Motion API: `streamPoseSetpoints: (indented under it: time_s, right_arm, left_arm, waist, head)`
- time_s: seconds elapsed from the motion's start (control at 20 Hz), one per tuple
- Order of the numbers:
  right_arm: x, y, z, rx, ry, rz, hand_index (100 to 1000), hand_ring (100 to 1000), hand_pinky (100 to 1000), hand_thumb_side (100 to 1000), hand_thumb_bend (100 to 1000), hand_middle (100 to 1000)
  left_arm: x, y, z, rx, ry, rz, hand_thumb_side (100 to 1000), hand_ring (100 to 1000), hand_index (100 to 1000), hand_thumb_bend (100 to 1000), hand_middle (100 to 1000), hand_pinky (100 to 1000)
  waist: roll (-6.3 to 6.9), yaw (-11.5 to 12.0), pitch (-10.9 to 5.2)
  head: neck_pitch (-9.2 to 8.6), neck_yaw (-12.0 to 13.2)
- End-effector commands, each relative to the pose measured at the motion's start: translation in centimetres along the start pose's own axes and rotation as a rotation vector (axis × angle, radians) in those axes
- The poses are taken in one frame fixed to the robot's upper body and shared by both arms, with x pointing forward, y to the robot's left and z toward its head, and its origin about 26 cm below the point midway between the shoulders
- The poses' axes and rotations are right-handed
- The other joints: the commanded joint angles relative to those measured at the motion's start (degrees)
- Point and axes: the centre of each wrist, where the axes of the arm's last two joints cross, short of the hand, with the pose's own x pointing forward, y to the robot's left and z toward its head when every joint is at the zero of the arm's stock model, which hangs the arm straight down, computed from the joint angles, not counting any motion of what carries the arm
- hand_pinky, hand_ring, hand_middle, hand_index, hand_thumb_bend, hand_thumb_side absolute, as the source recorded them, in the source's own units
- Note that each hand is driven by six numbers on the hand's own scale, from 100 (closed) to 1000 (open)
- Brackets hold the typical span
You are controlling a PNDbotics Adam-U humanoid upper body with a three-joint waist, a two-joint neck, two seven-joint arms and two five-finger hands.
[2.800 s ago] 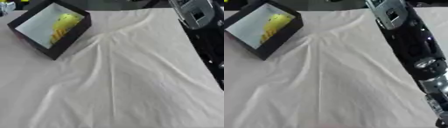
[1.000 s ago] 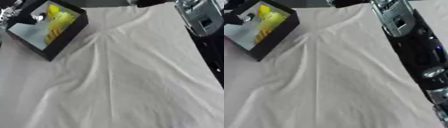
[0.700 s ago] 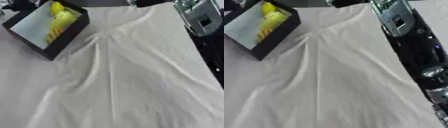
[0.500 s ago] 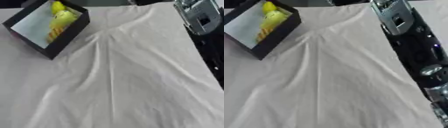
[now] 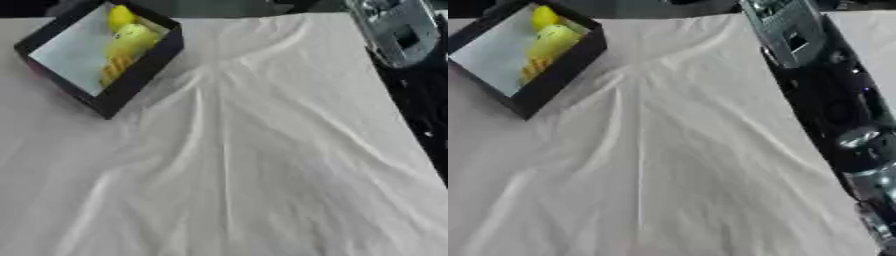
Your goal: Pick up objects on the table and place them in the box.
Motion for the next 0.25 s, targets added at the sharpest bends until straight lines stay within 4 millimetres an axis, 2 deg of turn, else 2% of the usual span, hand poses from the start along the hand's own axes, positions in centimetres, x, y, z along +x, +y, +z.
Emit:
streamPoseSetpoints:
  time_s: [0.05, 0.25]
  right_arm:
    - [0.9, -1.3, 0.3, -0.081, -0.028, -0.031, 831, 797, 908, 214, 100, 738]
    - [0.5, -1.1, 1.0, -0.153, -0.022, -0.105, 831, 798, 911, 246, 100, 741]
  left_arm:
    - [0.5, 0.6, 1.4, 0.088, -0.018, 0.075, 654, 652, 803, 100, 683, 661]
    - [-1.9, -0.4, 4.9, 0.146, 0.075, 0.167, 688, 646, 805, 100, 679, 651]
  waist:
    - [-0.11, 0.33, -1.55]
    - [-0.66, 0.59, -1.53]
  head:
    - [0.13, -0.25]
    - [-0.03, -0.31]
